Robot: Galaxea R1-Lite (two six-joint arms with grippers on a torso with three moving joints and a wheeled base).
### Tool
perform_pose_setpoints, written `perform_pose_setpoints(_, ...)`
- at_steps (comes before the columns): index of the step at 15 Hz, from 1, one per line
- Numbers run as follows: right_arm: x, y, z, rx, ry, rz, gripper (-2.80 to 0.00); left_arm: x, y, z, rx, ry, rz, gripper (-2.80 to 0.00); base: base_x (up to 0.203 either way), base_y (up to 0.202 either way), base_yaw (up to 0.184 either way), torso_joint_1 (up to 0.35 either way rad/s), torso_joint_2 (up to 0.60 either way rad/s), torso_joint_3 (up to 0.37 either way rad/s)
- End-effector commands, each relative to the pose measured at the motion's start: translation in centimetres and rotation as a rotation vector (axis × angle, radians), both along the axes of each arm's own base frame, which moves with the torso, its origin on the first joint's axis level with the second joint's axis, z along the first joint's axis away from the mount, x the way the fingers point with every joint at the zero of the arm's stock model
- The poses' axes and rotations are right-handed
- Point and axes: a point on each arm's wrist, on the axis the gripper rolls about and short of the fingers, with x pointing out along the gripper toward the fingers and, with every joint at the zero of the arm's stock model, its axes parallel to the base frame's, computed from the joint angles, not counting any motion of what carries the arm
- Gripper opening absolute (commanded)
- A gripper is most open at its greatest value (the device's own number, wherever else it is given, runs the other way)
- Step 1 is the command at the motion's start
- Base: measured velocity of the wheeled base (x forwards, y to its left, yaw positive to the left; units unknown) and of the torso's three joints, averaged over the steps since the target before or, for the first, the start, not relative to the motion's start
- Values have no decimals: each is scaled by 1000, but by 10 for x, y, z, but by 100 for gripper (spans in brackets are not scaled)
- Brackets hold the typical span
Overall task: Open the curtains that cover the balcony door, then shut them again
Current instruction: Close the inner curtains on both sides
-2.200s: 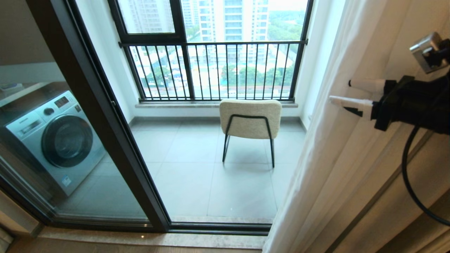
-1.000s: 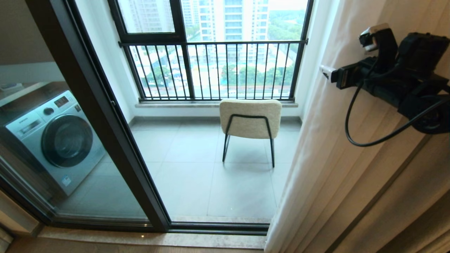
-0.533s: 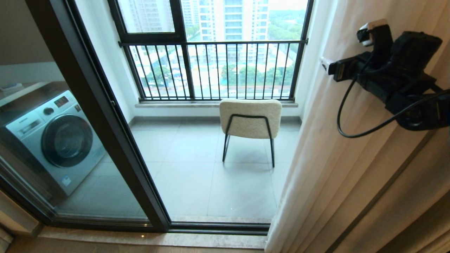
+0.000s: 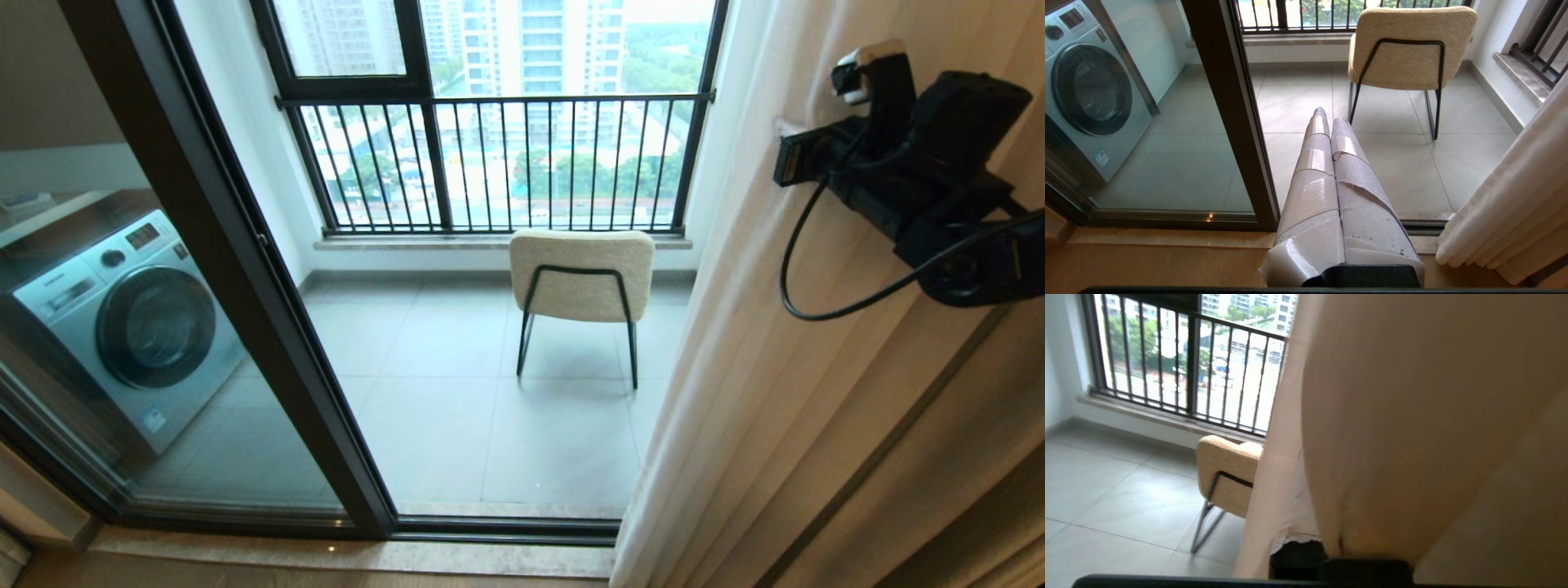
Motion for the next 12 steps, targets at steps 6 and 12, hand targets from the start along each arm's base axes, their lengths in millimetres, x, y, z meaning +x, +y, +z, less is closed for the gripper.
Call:
perform_pose_setpoints(6, -36, -2, 28, 74, -152, -2, -280, 0, 0, 0, 0, 0, 0, -280, 0, 0, 0, 0, 0, 0)
perform_pose_setpoints(12, -60, -4, 36, 125, -212, -25, -280, 0, 0, 0, 0, 0, 0, -280, 0, 0, 0, 0, 0, 0)
